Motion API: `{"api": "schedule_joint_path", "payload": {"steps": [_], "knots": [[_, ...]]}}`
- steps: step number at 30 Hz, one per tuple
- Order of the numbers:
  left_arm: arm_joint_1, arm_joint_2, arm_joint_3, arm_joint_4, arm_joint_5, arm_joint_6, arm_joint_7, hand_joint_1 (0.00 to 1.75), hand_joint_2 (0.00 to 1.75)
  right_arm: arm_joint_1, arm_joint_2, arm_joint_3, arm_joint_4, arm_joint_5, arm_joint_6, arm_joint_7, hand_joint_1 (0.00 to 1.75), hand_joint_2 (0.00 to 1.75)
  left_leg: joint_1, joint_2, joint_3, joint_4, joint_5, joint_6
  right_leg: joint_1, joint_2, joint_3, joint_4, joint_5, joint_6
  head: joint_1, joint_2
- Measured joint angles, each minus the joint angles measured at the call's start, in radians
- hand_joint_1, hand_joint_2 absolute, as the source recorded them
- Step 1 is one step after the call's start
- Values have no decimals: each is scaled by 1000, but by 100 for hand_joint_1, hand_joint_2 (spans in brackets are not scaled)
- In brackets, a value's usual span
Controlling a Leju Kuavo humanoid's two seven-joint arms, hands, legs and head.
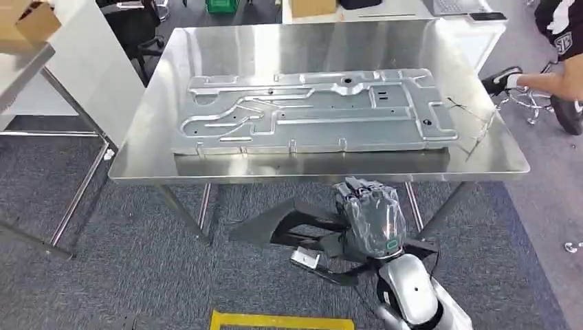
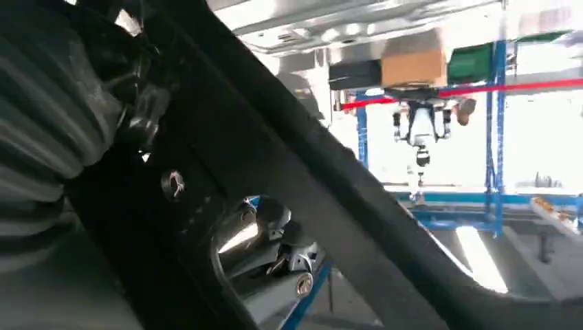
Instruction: Take the parts from the cabinet and place them on the table.
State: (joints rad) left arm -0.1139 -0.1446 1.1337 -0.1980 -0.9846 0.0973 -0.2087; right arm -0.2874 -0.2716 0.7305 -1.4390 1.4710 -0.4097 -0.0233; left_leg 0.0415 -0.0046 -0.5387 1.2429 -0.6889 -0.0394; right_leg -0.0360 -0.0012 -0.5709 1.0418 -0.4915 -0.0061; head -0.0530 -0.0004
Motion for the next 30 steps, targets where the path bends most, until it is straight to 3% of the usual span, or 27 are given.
{"api": "schedule_joint_path", "payload": {"steps": [1, 2, 3, 5, 6, 7, 8, 9, 10, 12, 13, 15, 16, 17, 18, 20, 21, 22, 23, 24, 25, 30], "knots": [[3, 0, 0, 0, 0, 2, 1, 0, 175, 3, 0, 0, 2, -2, 0, 0, 175, 175, -2, 0, -64, 64, 4, 3, 3, 2, 15, -7, -8, -1, 1, 0], [7, 0, 1, 0, 0, 2, 3, 0, 175, 4, 0, 1, 5, -3, 0, 0, 175, 175, -4, 0, -109, 83, 37, 9, 4, 6, 33, -14, -18, -1, 0, 0], [14, 0, 2, 0, 0, 2, 3, 0, 175, 5, 0, 1, 7, -5, 0, 0, 175, 175, -7, 0, -133, 49, 106, 17, 6, 12, 55, -20, -30, -1, 0, 0], [22, 1, 4, 0, 0, 3, 4, 0, 175, 5, 0, 1, 11, -8, 0, 0, 175, 175, -16, -1, -130, -112, 276, 38, 8, 16, 98, -28, -56, 3, 0, 0], [22, 2, 5, 0, 0, 3, 4, 0, 175, 6, 1, 1, 13, -8, 0, 0, 175, 175, -22, -2, -124, -167, 321, 49, 7, 16, 115, -31, -70, 8, 2, 0], [27, 3, 7, 0, 0, 3, 5, 0, 175, 8, 0, 2, 17, -9, 0, 0, 175, 175, -34, -1, -129, -144, 319, 51, 13, 17, 110, -40, -75, 15, 3, 0], [25, 2, 7, 1, 0, 3, 2, 0, 175, 8, 1, 2, 19, -9, -1, 0, 175, 175, -35, 0, -117, -168, 313, 60, 14, 19, 117, -41, -75, 24, 3, 0], [24, 2, 7, 0, 0, 3, 0, 0, 175, 10, 1, 4, 23, -9, -1, 0, 175, 175, -40, -1, -116, -179, 298, 61, 11, 15, 118, -44, -77, 29, 3, 0], [21, 3, 8, 0, 0, 3, 1, 0, 175, 9, 1, 4, 23, -9, -1, 0, 175, 175, -39, -1, -115, -183, 287, 67, 11, 13, 119, -53, -78, 33, 0, 0], [17, 3, 8, 0, -2, 2, 2, 0, 175, 6, 0, 4, 24, -9, 7, -2, 175, 175, -27, -1, -81, -228, 264, 75, 10, 3, 118, -44, -93, 41, 4, 0], [20, 2, 8, 0, -5, -1, 2, 0, 175, -4, 0, 4, 25, -11, 19, -5, 175, 175, -27, -2, -72, -238, 263, 77, 12, 2, 93, 8, -113, 41, 4, 0], [17, 2, 8, 0, -8, -2, 6, 0, 175, -19, -2, 5, 34, -20, 40, -17, 175, 175, -29, -2, -63, -238, 254, 87, 14, 3, -12, 174, -164, 41, 4, 0], [17, 3, 8, 0, -12, -3, 8, 0, 175, -24, -5, 5, 38, -36, 56, -22, 175, 175, -33, -3, -57, -238, 249, 90, 14, 3, -62, 240, -172, 42, 3, 0], [17, 3, 8, 0, -17, -5, 12, 0, 175, -31, -7, 5, 43, -58, 82, -25, 175, 175, -37, -5, -49, -237, 242, 92, 15, 3, -94, 267, -157, 42, 3, 0], [18, 3, 8, 0, -23, -5, 16, 0, 175, -46, -11, 6, 47, -80, 114, -33, 175, 175, -40, -7, -40, -236, 236, 93, 15, 3, -103, 249, -118, 39, 3, 0], [16, 3, 7, 0, -29, -5, 19, 0, 175, -128, -33, 6, 56, -140, 210, -58, 175, 175, -48, -7, -23, -228, 223, 93, 22, 3, -77, 121, 4, 26, 3, 0], [13, 2, 7, 0, -33, -6, 21, 0, 175, -189, -47, 6, 58, -170, 266, -79, 175, 175, -51, -6, -18, -223, 215, 93, 25, 3, -58, 40, 56, 14, 4, 0], [13, 0, 6, 1, -35, -7, 24, 0, 175, -250, -59, 6, 63, -195, 321, -99, 175, 175, -49, -5, -21, -225, 213, 92, 28, 2, -52, 36, 43, 2, 2, 0], [7, -1, 6, 1, -36, -7, 26, 0, 175, -306, -63, 8, 67, -213, 369, -117, 175, 175, -55, -2, -23, -217, 210, 86, 35, 3, -45, 20, 51, 0, 2, 0], [6, 0, 6, 1, -36, -5, 29, 0, 175, -373, -68, 11, 72, -224, 412, -129, 175, 175, -52, -1, -32, -212, 212, 83, 32, 3, -37, -3, 37, 3, 5, 0], [6, 0, 6, 1, -36, -5, 29, 0, 175, -407, -69, 14, 75, -228, 429, -131, 175, 175, -55, -2, -35, -211, 214, 86, 31, 5, -40, -3, 43, 16, 1, 0], [6, -6, 6, 1, -35, -6, 29, 0, 175, -545, -77, 47, 89, -239, 466, -122, 175, 175, -50, -1, -33, -216, 213, 83, 35, 5, -39, -3, 38, 11, 3, 0]]}}
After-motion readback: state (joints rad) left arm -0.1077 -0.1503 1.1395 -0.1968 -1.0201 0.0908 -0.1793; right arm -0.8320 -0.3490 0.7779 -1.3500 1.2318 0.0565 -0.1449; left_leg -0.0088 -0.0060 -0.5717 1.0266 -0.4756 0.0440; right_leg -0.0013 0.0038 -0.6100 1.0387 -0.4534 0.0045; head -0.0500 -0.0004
